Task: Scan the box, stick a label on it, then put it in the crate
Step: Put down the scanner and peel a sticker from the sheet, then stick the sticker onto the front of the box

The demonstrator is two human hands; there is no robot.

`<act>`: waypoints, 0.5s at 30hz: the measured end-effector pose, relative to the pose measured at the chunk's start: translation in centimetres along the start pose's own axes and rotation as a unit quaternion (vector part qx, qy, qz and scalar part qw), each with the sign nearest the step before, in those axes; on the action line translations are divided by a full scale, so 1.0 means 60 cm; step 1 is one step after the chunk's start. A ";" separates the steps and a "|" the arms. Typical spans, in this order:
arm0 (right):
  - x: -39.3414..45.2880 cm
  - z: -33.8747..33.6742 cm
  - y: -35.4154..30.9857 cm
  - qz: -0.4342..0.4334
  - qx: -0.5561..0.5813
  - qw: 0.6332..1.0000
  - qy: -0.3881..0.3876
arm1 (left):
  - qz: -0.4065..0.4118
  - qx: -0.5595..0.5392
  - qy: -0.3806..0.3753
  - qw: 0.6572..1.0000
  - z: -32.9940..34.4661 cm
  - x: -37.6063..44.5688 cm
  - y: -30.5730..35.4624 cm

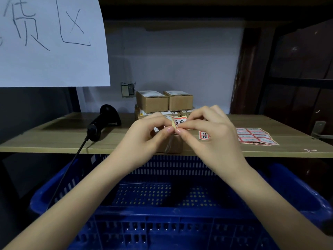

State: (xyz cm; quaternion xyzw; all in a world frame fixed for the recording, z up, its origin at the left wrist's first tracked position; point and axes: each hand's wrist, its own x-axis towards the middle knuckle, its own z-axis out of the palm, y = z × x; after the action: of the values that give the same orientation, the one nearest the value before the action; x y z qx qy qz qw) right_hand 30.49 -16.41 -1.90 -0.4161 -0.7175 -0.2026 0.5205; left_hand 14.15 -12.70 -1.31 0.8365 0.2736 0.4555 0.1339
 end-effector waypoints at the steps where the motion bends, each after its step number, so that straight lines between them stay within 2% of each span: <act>1: -0.001 0.000 0.000 0.004 0.007 1.000 -0.003 | 0.000 0.004 0.004 1.000 0.000 0.000 0.000; 8: -0.001 -0.002 0.007 0.082 0.084 0.993 0.013 | -0.036 0.030 0.001 0.999 -0.011 -0.007 -0.006; 13: 0.005 -0.017 0.014 0.109 0.122 0.983 0.079 | -0.136 0.004 0.061 0.989 -0.042 -0.012 -0.013; 15: 0.006 -0.022 0.017 0.107 0.116 0.983 0.096 | -0.190 0.028 0.097 0.977 -0.060 -0.010 -0.028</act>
State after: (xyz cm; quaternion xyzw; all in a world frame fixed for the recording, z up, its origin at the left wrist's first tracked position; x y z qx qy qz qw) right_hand 32.03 -16.65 -1.21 -0.4064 -0.6341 -0.0999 0.6502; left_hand 10.33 -11.77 -0.56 0.7245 0.4518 0.4930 0.1672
